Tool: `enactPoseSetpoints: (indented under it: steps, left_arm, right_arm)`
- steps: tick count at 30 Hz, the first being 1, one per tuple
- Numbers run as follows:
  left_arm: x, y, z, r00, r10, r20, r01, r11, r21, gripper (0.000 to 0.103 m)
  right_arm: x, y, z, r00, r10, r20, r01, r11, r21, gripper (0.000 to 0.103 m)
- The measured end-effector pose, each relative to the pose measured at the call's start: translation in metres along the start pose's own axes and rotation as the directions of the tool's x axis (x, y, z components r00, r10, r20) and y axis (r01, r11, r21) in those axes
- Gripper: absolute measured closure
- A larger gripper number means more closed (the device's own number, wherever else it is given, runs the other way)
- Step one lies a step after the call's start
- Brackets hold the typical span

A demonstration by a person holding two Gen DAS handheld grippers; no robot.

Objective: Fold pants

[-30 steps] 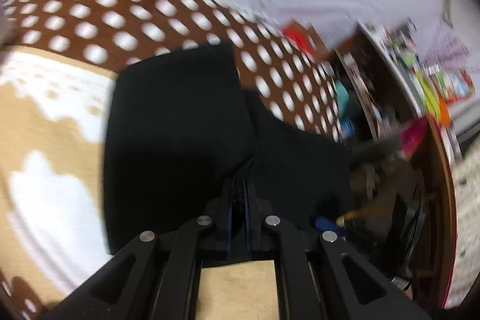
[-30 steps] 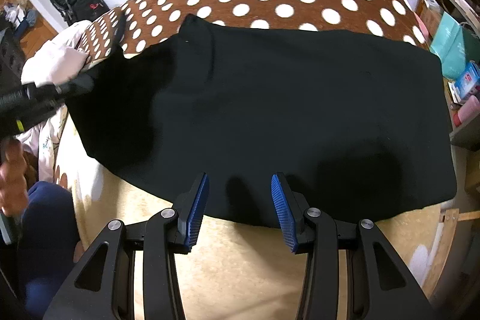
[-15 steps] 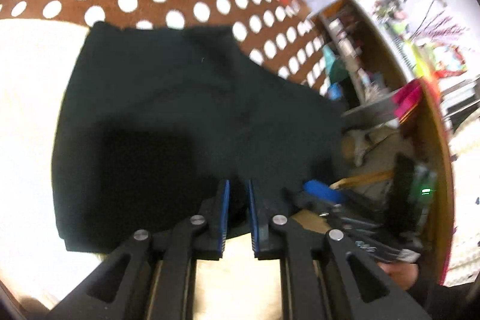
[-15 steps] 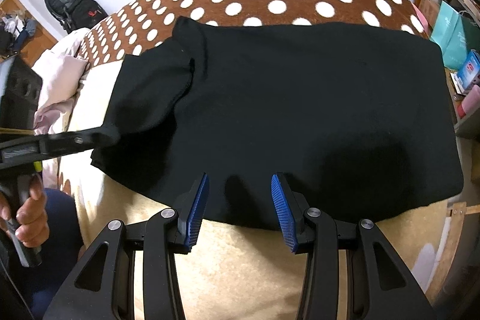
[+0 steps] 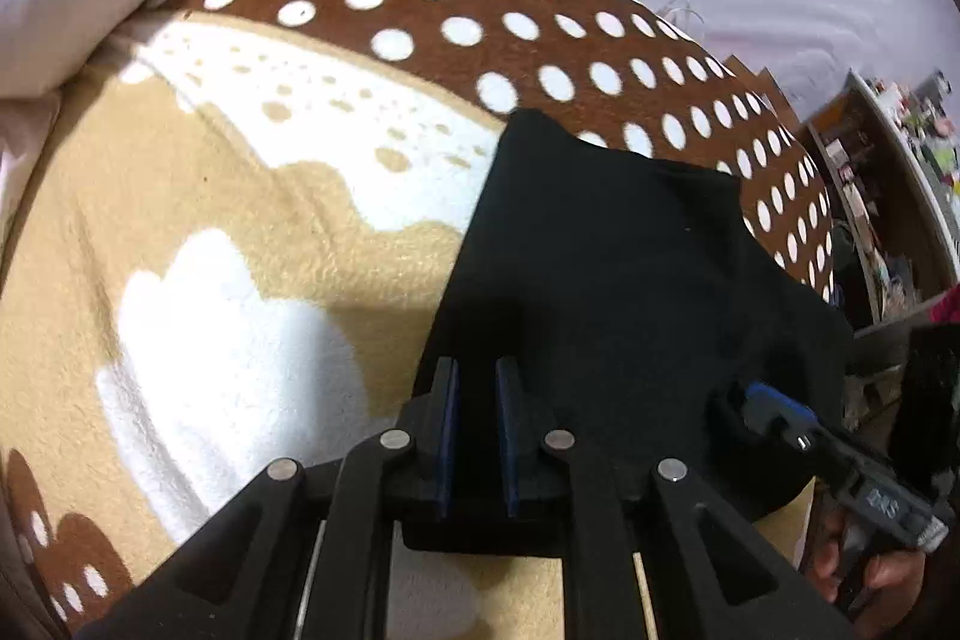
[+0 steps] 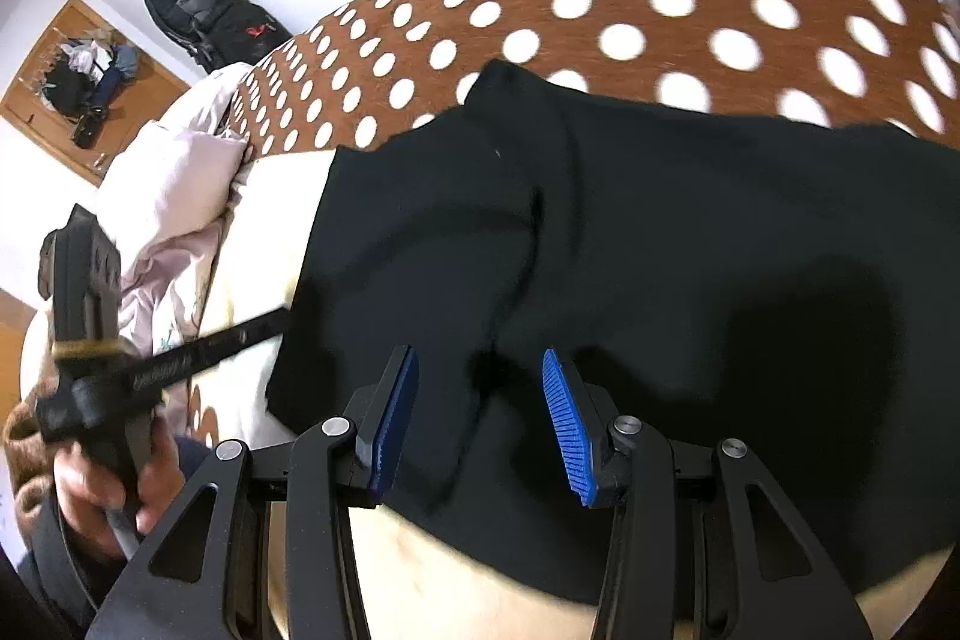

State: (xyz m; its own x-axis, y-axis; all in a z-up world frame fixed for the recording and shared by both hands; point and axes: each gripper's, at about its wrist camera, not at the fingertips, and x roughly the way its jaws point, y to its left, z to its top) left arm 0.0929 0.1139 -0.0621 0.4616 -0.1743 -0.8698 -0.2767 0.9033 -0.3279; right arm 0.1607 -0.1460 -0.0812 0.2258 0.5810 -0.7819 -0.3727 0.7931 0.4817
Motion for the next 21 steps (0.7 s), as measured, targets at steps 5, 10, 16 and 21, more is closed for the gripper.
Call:
enactPoseSetpoints:
  steps: [5, 10, 16, 21]
  left_arm:
    - [0.003, -0.005, -0.002, 0.998, 0.055, 0.02, -0.056, 0.997, 0.049, 0.089]
    - [0.015, -0.011, -0.003, 0.998, 0.058, -0.012, -0.057, 0.995, 0.082, 0.089]
    - [0.019, -0.021, -0.008, 0.996, 0.087, -0.009, -0.085, 0.988, 0.131, 0.089]
    - [0.021, -0.026, -0.01, 0.994, 0.112, -0.001, -0.111, 0.98, 0.163, 0.089]
  right_arm:
    - [0.035, -0.007, 0.017, 0.998, 0.029, -0.061, -0.027, 0.999, 0.032, 0.058]
    - [0.034, -0.008, 0.008, 0.995, 0.097, -0.031, -0.094, 0.992, 0.085, 0.058]
    - [0.044, 0.002, 0.005, 0.99, 0.134, -0.05, -0.131, 0.99, 0.055, 0.058]
    - [0.049, 0.006, 0.026, 0.994, 0.096, -0.049, -0.093, 0.994, 0.057, 0.1]
